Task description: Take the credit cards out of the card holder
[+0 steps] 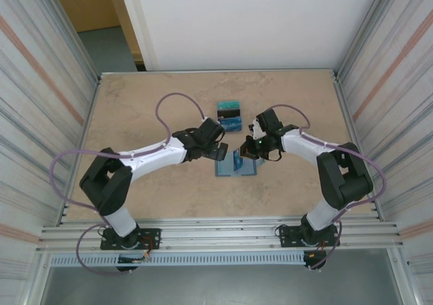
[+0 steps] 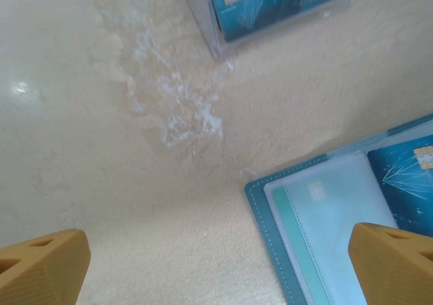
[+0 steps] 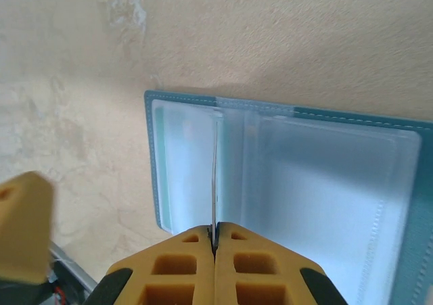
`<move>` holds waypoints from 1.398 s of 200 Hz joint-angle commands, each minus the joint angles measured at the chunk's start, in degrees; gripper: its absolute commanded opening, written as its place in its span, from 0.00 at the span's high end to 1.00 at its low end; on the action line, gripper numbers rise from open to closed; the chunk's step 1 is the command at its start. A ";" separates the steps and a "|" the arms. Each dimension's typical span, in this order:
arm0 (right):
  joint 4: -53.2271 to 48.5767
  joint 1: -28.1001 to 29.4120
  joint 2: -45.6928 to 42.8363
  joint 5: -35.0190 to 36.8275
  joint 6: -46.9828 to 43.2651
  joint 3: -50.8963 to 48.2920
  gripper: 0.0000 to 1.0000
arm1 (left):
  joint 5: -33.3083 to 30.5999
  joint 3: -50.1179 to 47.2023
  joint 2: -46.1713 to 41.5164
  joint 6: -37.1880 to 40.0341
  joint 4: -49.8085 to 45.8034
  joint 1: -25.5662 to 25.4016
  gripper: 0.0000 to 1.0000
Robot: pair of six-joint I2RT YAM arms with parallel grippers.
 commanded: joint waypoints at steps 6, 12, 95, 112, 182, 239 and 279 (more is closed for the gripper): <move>-7.87 0.16 -2.71 3.66 -4.12 3.05 1.00 | -0.39 -0.35 -4.28 1.88 -0.50 0.71 0.02; -8.57 0.18 -3.04 3.92 -4.46 3.49 1.00 | 0.01 -0.35 -4.91 2.12 -0.32 0.81 0.01; -7.84 2.67 -14.10 -2.46 -15.34 3.97 1.00 | 32.07 -11.01 -15.02 15.32 19.28 9.65 0.01; -7.33 3.50 -16.11 -4.90 -17.63 4.34 1.00 | 42.37 -10.43 -14.91 18.07 19.29 12.30 0.01; -8.50 6.07 -18.22 -10.46 -23.78 7.39 1.00 | 62.07 -6.05 -12.40 27.02 14.89 13.13 0.14; -8.32 6.16 -18.41 -14.49 -24.79 8.17 1.00 | 63.86 -5.01 -11.53 31.40 10.45 13.15 0.35; -8.63 6.16 -19.20 -16.64 -27.09 8.72 1.00 | 66.00 -3.64 -10.32 33.20 7.67 13.20 0.61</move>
